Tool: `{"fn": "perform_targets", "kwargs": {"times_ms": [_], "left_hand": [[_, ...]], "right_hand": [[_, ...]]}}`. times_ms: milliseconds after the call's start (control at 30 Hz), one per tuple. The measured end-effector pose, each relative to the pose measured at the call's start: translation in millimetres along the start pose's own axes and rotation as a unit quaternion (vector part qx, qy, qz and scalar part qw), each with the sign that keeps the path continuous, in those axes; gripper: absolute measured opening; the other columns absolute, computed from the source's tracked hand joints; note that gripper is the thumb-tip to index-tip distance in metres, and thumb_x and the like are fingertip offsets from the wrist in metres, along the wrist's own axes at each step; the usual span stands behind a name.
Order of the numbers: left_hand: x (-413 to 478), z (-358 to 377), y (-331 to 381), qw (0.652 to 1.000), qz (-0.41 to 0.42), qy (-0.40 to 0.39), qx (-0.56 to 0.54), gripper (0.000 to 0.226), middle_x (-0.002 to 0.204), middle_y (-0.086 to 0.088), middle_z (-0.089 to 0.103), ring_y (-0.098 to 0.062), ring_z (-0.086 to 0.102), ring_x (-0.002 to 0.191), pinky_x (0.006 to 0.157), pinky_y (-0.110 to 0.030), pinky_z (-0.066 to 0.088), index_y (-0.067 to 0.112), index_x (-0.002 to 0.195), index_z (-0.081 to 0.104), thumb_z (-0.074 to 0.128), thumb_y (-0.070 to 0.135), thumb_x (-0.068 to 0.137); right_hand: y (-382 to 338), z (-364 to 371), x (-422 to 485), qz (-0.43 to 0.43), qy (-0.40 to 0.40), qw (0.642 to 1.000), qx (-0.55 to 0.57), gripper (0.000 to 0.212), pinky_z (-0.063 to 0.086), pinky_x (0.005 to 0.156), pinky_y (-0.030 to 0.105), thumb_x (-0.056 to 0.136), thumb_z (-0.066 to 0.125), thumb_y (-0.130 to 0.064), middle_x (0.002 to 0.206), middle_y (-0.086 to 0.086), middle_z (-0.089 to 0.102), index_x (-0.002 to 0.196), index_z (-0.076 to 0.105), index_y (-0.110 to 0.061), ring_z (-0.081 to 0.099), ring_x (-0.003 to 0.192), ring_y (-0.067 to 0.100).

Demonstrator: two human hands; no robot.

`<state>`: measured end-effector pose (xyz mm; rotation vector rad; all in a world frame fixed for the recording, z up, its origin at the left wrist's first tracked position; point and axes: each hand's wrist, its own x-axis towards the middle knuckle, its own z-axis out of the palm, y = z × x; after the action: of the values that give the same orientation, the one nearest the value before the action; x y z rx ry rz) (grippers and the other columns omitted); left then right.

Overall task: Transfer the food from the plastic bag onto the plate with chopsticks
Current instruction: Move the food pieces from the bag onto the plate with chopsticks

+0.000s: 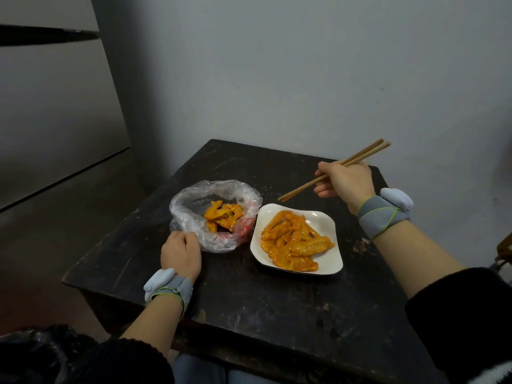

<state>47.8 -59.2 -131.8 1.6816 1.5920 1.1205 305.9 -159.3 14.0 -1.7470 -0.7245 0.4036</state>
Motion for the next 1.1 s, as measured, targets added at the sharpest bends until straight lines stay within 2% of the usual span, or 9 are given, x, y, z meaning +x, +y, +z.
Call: {"fn": "perform_targets", "kwargs": {"times_ms": [233, 367, 467, 600, 767, 833, 933, 1033, 1100], "left_hand": [[-1.8, -1.2, 1.0, 1.0, -0.004, -0.002, -0.021, 0.033, 0.08, -0.019, 0.055, -0.03, 0.051, 0.071, 0.065, -0.036, 0.037, -0.007, 0.072, 0.056, 0.043, 0.016, 0.092], [0.5, -2.7, -1.2, 1.0, -0.007, 0.002, -0.03, 0.032, 0.078, -0.017, 0.054, -0.028, 0.049, 0.069, 0.064, -0.033, 0.034, -0.005, 0.068, 0.054, 0.044, 0.015, 0.091], [0.7, -2.1, -1.5, 0.999, -0.003, 0.001, -0.034, 0.032, 0.076, -0.015, 0.052, -0.027, 0.047, 0.067, 0.063, -0.032, 0.032, -0.003, 0.065, 0.051, 0.044, 0.014, 0.091], [2.0, 0.3, -2.3, 1.0, 0.0, 0.009, -0.025, 0.034, 0.074, -0.013, 0.05, -0.025, 0.045, 0.066, 0.061, -0.029, 0.027, 0.004, 0.058, 0.043, 0.044, 0.013, 0.091], [2.7, 1.6, -3.5, 1.0, 0.0, 0.013, -0.024, 0.041, 0.073, -0.01, 0.049, -0.02, 0.042, 0.064, 0.056, -0.027, 0.02, 0.015, 0.051, 0.037, 0.044, 0.013, 0.091], [3.2, 1.7, -2.9, 1.0, -0.003, 0.012, -0.025, 0.041, 0.074, -0.01, 0.049, -0.02, 0.042, 0.064, 0.057, -0.027, 0.021, 0.015, 0.051, 0.036, 0.044, 0.013, 0.091], [2.9, 1.2, -2.2, 1.0, -0.007, 0.008, -0.026, 0.041, 0.074, -0.011, 0.05, -0.022, 0.043, 0.065, 0.06, -0.027, 0.025, 0.014, 0.051, 0.037, 0.044, 0.014, 0.091], [2.3, 0.3, -1.2, 1.0, -0.009, 0.004, -0.027, 0.039, 0.075, -0.011, 0.05, -0.021, 0.044, 0.065, 0.061, -0.028, 0.027, 0.013, 0.052, 0.039, 0.044, 0.014, 0.091], [2.5, -0.3, -0.9, 1.0, -0.009, 0.002, -0.028, 0.037, 0.074, -0.011, 0.05, -0.023, 0.045, 0.065, 0.061, -0.03, 0.029, 0.009, 0.054, 0.042, 0.043, 0.014, 0.091]], "right_hand": [[-8.2, 39.0, -12.5, -0.035, -0.104, 0.989, 0.103, 0.021, 0.061, 0.057, 0.027, 0.088, 0.067, -0.011, 0.08, 0.022, 0.072, 0.096, 0.07, 0.008, 0.072, 0.063, 0.024], [-5.1, 71.0, -21.7, -0.025, -0.167, 0.98, 0.102, 0.017, 0.059, 0.053, 0.023, 0.087, 0.066, -0.004, 0.08, 0.023, 0.07, 0.099, 0.069, 0.008, 0.069, 0.054, 0.017], [1.3, 85.2, -23.6, -0.036, -0.192, 0.976, 0.096, 0.018, 0.059, 0.054, 0.024, 0.089, 0.064, -0.003, 0.082, 0.027, 0.068, 0.101, 0.068, 0.009, 0.068, 0.054, 0.019], [10.1, 99.5, -23.1, -0.047, -0.214, 0.971, 0.091, 0.017, 0.057, 0.052, 0.022, 0.091, 0.063, -0.006, 0.081, 0.018, 0.069, 0.104, 0.069, 0.004, 0.069, 0.056, 0.018], [22.8, 117.0, -28.0, -0.042, -0.211, 0.974, 0.067, 0.021, 0.06, 0.058, 0.027, 0.096, 0.058, -0.016, 0.086, 0.016, 0.07, 0.104, 0.068, -0.001, 0.07, 0.065, 0.021], [27.4, 122.3, -30.1, -0.035, -0.201, 0.977, 0.06, 0.024, 0.062, 0.064, 0.032, 0.097, 0.056, -0.021, 0.088, 0.015, 0.072, 0.104, 0.068, -0.001, 0.072, 0.07, 0.024], [32.5, 127.4, -33.9, -0.048, -0.188, 0.98, 0.049, 0.027, 0.061, 0.074, 0.041, 0.097, 0.055, -0.026, 0.081, 0.012, 0.073, 0.099, 0.069, -0.002, 0.074, 0.072, 0.025], [33.0, 129.7, -42.4, -0.1, -0.176, 0.979, 0.009, 0.024, 0.06, 0.077, 0.04, 0.098, 0.053, -0.028, 0.077, 0.007, 0.073, 0.091, 0.068, -0.01, 0.074, 0.073, 0.02], [32.7, 130.5, -47.2, -0.155, -0.164, 0.974, -0.032, 0.024, 0.06, 0.077, 0.034, 0.098, 0.052, -0.029, 0.077, 0.003, 0.073, 0.089, 0.069, -0.014, 0.072, 0.073, 0.01]]}}
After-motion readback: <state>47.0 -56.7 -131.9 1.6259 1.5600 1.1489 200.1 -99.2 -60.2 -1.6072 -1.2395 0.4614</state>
